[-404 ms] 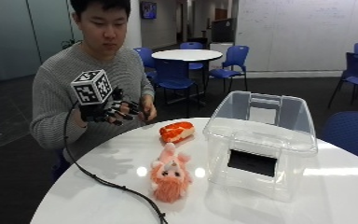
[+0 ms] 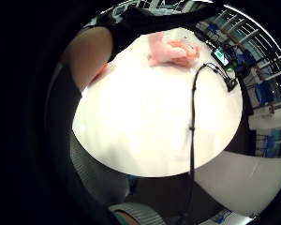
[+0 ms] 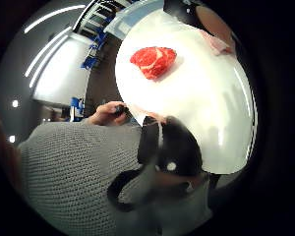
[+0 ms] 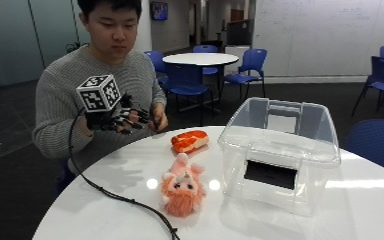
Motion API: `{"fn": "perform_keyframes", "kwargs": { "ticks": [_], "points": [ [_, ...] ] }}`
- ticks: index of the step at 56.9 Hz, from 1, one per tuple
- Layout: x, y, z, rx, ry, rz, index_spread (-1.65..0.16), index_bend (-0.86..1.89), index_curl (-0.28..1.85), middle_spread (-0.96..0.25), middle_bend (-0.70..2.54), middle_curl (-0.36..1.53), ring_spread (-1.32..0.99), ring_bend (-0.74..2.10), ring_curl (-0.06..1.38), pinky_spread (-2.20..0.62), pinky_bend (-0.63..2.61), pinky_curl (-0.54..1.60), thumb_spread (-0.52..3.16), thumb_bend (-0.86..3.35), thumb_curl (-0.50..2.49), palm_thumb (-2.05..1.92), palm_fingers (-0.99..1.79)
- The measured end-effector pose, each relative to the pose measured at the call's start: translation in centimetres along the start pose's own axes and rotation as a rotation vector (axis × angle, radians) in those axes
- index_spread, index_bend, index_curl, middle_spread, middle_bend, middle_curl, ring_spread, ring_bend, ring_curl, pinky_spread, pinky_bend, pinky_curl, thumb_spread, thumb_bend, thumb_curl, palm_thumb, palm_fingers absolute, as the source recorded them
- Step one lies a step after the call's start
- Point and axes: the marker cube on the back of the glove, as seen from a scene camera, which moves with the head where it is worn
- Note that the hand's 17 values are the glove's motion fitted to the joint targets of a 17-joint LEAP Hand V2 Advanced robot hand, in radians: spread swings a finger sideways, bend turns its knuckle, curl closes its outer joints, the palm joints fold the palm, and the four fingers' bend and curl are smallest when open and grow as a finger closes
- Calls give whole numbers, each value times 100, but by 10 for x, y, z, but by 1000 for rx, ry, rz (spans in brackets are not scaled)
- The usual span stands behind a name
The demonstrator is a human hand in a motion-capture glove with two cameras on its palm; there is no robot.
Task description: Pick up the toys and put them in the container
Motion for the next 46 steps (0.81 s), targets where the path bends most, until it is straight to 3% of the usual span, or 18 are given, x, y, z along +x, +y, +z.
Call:
{"fn": "perform_keyframes", "kwargs": {
  "ticks": [21,31,46],
  "points": [
    [16,-30,-22,-22,14,-21,-39,19,28,-19,19,24,-15,34,15,3,50,26,146,2,24,2,15],
    [62,-103,-40,-16,92,15,-40,18,30,-19,19,26,-15,35,17,3,52,29,147,0,27,2,13],
    [163,-209,-56,-29,93,231,-39,17,32,-19,17,27,-16,38,20,3,63,33,147,0,29,4,4]
  ]
}}
